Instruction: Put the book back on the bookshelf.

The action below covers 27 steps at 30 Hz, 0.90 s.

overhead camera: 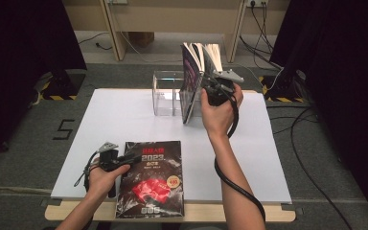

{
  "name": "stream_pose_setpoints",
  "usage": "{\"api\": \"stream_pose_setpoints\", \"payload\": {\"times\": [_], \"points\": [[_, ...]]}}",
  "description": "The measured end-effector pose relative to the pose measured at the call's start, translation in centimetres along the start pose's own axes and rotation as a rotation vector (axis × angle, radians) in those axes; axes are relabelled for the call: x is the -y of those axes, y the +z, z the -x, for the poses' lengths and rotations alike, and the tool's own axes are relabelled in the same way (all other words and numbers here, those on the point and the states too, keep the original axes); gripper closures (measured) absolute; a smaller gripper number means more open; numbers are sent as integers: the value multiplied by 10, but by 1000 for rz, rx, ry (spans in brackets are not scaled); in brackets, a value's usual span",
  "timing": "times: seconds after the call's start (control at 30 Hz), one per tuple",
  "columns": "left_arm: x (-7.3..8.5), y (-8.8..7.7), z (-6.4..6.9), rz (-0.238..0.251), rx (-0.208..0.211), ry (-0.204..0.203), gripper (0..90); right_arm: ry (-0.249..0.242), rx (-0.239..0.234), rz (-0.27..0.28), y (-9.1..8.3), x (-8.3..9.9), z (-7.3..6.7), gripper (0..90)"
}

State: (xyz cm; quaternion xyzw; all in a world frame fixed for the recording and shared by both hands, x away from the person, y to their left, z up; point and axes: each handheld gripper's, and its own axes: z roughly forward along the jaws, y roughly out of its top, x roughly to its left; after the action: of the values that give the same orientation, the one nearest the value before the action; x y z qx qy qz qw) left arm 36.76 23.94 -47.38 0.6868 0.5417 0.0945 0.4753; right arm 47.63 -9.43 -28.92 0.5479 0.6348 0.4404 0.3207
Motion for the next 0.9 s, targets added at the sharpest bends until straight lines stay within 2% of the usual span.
{"api": "stream_pose_setpoints", "payload": {"times": [0.23, 0.53, 0.9], "points": [[-2, -2, -6, 8, -25, -13, 577, 9, -22, -14, -6, 7, 4, 676], [-4, -6, -12, 16, -56, -25, 567, 3, -27, -51, -13, 24, 13, 672], [-3, -6, -25, 10, -108, -31, 587, 21, -43, -134, -17, 56, 25, 665]]}}
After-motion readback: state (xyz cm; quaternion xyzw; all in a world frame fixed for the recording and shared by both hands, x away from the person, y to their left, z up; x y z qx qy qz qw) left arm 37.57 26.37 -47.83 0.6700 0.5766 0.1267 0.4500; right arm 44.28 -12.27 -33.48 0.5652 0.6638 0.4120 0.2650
